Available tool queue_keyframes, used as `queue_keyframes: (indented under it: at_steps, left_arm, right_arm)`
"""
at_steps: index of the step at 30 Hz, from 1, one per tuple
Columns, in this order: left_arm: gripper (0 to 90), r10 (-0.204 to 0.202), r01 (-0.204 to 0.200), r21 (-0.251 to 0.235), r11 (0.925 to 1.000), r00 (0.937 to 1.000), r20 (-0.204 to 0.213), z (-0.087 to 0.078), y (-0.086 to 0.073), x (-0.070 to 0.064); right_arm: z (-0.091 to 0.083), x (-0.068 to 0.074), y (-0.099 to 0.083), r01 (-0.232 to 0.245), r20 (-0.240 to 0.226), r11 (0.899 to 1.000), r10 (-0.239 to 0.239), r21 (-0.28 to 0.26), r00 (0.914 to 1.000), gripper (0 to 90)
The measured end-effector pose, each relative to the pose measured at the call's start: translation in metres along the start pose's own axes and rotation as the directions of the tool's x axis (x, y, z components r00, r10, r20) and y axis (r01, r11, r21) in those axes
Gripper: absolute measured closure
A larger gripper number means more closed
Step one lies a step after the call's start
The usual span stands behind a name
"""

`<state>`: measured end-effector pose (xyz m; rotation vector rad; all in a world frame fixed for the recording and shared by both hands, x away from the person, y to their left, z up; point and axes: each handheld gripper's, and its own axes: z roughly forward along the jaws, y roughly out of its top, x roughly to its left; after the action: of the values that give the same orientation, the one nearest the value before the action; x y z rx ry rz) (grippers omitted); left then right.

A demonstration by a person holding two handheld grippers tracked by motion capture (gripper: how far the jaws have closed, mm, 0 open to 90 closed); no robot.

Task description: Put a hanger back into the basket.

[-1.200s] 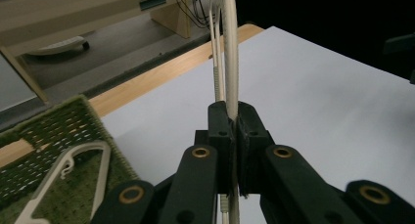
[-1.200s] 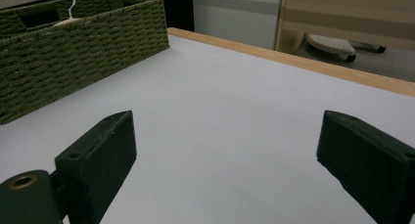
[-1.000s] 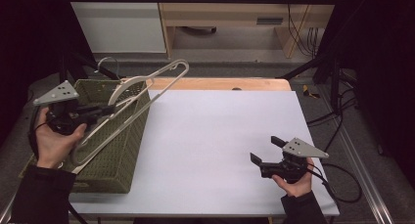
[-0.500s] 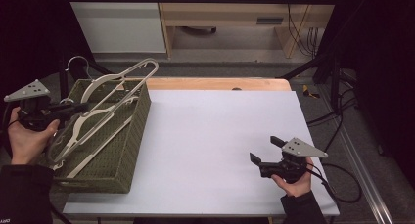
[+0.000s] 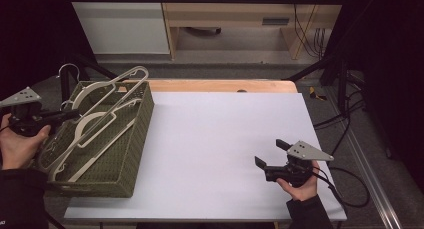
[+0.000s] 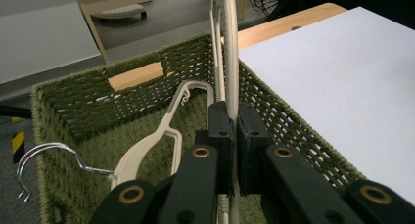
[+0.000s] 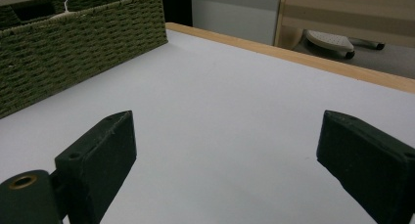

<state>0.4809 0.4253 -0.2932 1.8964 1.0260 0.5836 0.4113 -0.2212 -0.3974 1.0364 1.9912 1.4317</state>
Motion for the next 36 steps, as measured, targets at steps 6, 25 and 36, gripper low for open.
queue_keyframes:
  at_steps: [6, 25, 36]
  left_arm:
    - [86.2, -0.015, 0.015, 0.025, 0.9996, 0.9999, -0.004, 0.0, -0.011, 0.007]
    - [85.9, -0.026, 0.02, 0.108, 0.9939, 0.9985, 0.048, 0.015, -0.035, 0.001]
    - [85.3, -0.108, 0.095, 0.161, 0.9824, 0.9913, 0.076, 0.042, -0.062, 0.004]
  right_arm:
    - [0.0, 0.0, 0.0, 0.001, -0.001, 1.0, -0.001, 0.001, 1.0, 8.4]
    - [0.001, 0.0, 0.0, 0.005, -0.002, 1.0, -0.005, 0.005, 1.0, 8.5]
    - [0.001, 0.0, -0.001, 0.006, -0.007, 1.0, -0.006, 0.007, 1.0, 8.6]
